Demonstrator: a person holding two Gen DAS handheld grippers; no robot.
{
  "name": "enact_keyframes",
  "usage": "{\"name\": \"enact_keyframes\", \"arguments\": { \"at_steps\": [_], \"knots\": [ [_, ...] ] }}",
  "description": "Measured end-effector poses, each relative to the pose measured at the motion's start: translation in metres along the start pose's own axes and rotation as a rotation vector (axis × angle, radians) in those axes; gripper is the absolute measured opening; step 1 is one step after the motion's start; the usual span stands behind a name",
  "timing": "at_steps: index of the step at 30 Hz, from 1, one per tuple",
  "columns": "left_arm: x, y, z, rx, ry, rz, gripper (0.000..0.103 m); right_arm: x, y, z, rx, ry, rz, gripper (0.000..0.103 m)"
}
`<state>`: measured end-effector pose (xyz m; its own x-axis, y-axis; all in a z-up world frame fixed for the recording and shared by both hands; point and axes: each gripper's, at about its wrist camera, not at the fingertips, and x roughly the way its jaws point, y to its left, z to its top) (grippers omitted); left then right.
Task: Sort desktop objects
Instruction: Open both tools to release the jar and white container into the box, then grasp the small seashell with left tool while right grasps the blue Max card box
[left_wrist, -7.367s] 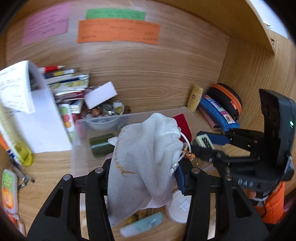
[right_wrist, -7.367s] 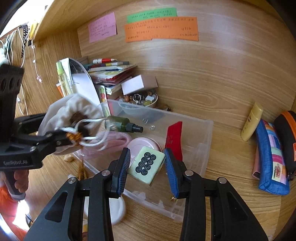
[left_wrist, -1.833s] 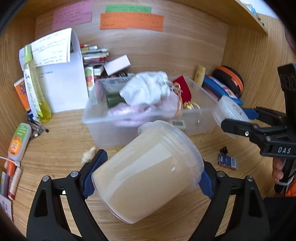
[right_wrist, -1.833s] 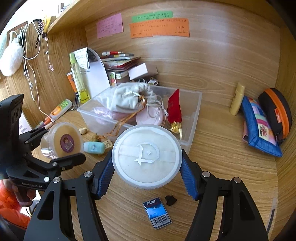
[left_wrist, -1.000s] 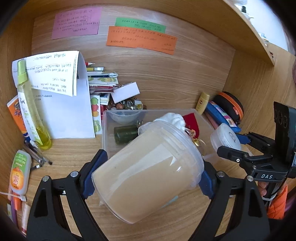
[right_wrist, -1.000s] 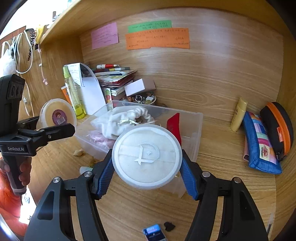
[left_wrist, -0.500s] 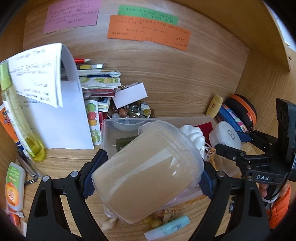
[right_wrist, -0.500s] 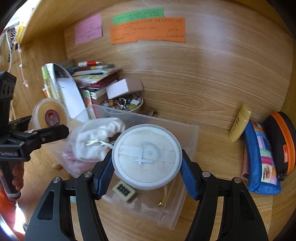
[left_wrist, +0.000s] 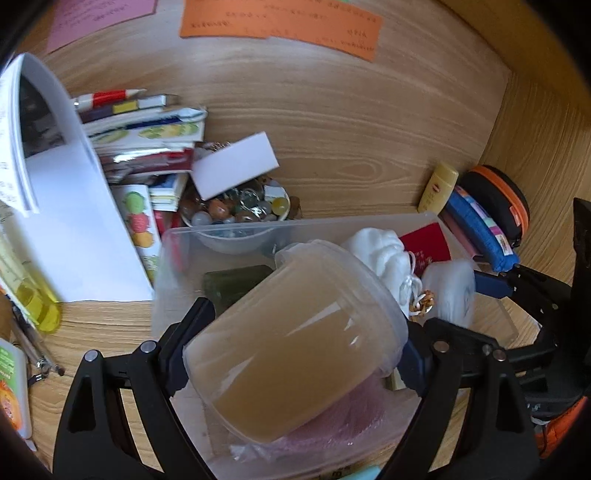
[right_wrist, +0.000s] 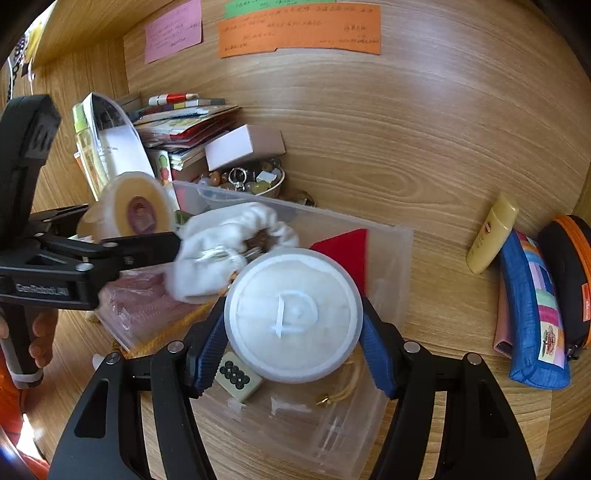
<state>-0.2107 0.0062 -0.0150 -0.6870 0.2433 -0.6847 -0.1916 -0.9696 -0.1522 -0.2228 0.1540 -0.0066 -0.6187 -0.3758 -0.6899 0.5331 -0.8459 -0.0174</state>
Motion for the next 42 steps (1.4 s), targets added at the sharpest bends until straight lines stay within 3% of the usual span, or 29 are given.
{"name": "enact_keyframes", "arguments": {
  "at_steps": [9, 12, 18, 28, 31, 34, 42],
  "knots": [
    [0.008, -0.004, -0.003, 0.027, 0.017, 0.012, 0.089, 0.000, 0.010, -0.003, -0.045, -0.005, -0.016, 0.063],
    [0.006, -0.003, -0.003, 0.018, 0.021, 0.002, 0.089, 0.000, 0.009, -0.003, -0.039, -0.004, -0.023, 0.068],
    [-0.019, 0.001, -0.001, 0.010, -0.036, 0.003, 0.094, -0.004, 0.006, -0.002, -0.024, -0.021, 0.005, 0.071],
    [-0.050, 0.005, -0.005, 0.026, -0.071, 0.056, 0.096, -0.019, -0.009, 0.003, 0.079, -0.044, 0.086, 0.072],
    [-0.063, 0.010, -0.010, 0.029, -0.089, 0.084, 0.099, -0.029, -0.010, 0.003, 0.089, -0.061, 0.080, 0.073],
    [-0.075, 0.016, -0.016, 0.026, -0.104, 0.107, 0.100, -0.041, -0.009, 0.000, 0.087, -0.089, 0.057, 0.084],
    [-0.092, 0.040, -0.043, -0.001, -0.086, 0.169, 0.100, -0.072, -0.005, -0.016, 0.075, -0.129, 0.023, 0.084]
  ]
}}
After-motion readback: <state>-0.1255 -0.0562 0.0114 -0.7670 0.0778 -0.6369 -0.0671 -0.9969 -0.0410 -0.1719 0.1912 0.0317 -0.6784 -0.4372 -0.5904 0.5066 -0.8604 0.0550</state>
